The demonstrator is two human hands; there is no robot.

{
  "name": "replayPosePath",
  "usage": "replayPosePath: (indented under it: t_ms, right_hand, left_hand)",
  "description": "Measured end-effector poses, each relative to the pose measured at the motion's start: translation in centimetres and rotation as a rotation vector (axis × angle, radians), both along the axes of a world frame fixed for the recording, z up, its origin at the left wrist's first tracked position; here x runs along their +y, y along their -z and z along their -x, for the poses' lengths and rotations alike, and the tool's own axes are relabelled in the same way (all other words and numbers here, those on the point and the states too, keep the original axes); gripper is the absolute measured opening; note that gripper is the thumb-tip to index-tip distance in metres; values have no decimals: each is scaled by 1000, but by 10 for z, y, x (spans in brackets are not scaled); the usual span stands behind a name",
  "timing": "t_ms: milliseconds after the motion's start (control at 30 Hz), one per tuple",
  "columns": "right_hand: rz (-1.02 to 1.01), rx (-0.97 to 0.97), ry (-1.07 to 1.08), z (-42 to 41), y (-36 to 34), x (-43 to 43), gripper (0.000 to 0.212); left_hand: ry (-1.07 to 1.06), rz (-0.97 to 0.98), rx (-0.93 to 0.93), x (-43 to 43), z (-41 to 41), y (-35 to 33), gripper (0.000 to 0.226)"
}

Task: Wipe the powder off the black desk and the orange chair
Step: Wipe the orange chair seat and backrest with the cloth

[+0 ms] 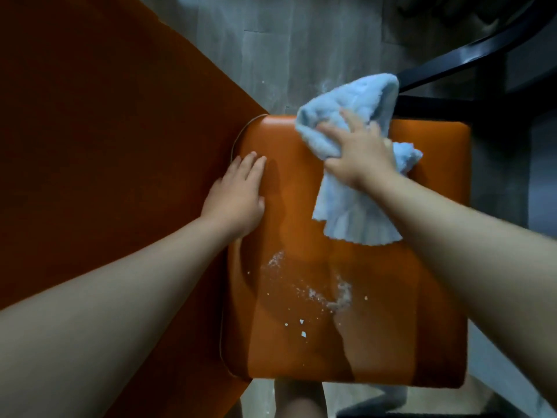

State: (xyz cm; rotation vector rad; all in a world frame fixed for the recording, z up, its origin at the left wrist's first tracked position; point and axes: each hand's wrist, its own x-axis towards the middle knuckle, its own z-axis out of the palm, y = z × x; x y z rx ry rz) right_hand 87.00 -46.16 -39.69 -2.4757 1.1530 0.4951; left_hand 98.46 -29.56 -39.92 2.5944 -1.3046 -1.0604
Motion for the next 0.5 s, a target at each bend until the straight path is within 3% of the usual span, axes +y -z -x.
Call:
replayPosePath:
  t_ms: [133, 233, 333, 400, 500]
  right_hand:
    - [-58, 55, -140, 28, 16, 45, 61]
    - [-113, -193, -330, 62, 12, 74, 44]
    - [-11, -335, -54, 56, 11, 22, 55]
    - [10, -158, 153, 43, 13, -8, 65]
    - [10, -2, 172, 31, 18, 16, 80]
  left_hand:
    - [67, -45, -23, -18, 3, 9, 78]
    - [163, -116, -15, -20, 5, 12, 82]
    - [198, -144, -63, -22, 14, 12, 78]
    - [187, -137, -121, -29, 19, 13, 79]
    - [134, -169, -108, -40, 24, 13, 82]
